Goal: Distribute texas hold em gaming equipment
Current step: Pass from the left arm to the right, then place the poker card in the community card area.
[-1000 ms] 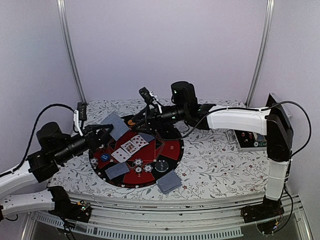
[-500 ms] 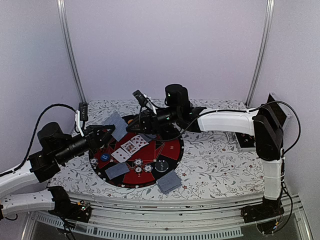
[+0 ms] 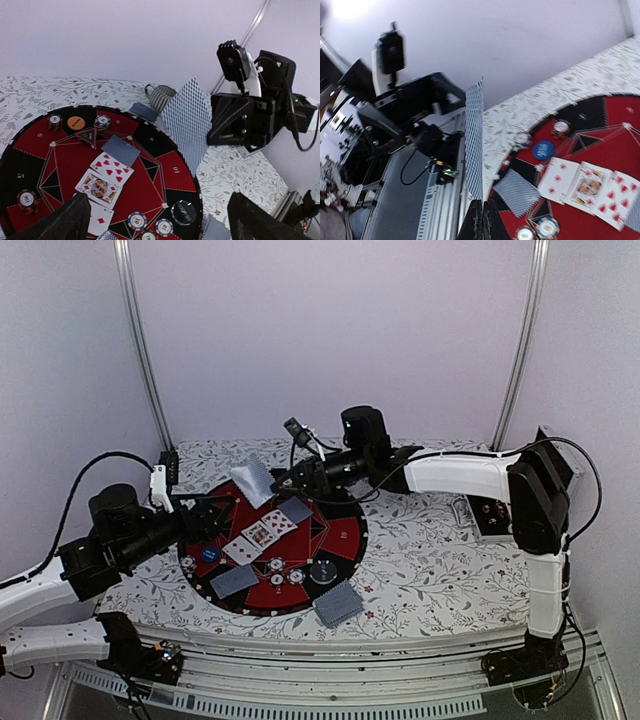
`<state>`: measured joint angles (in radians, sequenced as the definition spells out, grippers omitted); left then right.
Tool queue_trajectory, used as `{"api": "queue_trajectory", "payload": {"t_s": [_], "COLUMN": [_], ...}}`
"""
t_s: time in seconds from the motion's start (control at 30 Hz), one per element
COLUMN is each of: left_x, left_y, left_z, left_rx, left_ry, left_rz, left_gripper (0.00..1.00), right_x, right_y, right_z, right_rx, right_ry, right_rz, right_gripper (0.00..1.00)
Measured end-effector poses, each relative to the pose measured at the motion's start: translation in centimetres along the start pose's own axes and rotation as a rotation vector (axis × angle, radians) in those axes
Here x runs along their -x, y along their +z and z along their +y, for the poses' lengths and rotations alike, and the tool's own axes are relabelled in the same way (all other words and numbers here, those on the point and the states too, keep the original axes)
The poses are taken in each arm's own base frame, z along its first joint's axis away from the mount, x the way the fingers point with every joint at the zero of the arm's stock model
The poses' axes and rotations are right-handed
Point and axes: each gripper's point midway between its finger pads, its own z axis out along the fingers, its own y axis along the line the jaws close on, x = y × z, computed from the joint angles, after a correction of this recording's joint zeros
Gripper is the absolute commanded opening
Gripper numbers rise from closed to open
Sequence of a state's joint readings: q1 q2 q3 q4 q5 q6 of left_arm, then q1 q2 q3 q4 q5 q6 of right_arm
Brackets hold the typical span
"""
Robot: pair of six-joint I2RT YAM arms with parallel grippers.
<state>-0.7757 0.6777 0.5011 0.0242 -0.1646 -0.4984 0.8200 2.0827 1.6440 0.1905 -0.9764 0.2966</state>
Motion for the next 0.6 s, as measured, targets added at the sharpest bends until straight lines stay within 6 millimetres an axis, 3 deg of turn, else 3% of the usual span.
{"api": "queue_trajectory", "payload": {"t_s": [0.07, 0.2, 0.33, 0.4, 0.5, 0.6], "left_x": [-0.6, -1.2, -1.1, -1.3, -1.7, -2.0], "left_y": [0.0, -0.5, -0.9, -0.9, -0.8, -0.7], "left_z": [1.4, 3.4, 4.2, 4.4, 4.6, 4.8], "left_rx": [0.077, 0.178, 0.22, 0.232, 0.242, 0.248], "left_ry": [0.001, 0.012, 0.018, 0.023, 0.032, 0.038], "left_rz": [0.02, 0.037, 0.03, 0.036, 0.051, 0.064], "left_gripper": [0.98, 0.98, 0.98, 0.98, 0.98, 0.98], "right_x": [-0.2, -0.4, -4.0, -5.9, -8.6, -10.6], "right_y": [-2.3, -8.6, -13.2, -14.4, -14.6, -14.3], "right_z": [-3.8, -13.6, -21.0, -23.9, -26.7, -27.8], "right_rx": [-0.126, -0.444, -0.644, -0.715, -0.762, -0.768], "right_ry": [0.08, 0.175, 0.277, 0.306, 0.324, 0.339], "right_rz": [0.012, 0.041, 0.12, 0.169, 0.247, 0.302], "right_gripper": [0.01, 0.01, 0.01, 0.01, 0.01, 0.01]}}
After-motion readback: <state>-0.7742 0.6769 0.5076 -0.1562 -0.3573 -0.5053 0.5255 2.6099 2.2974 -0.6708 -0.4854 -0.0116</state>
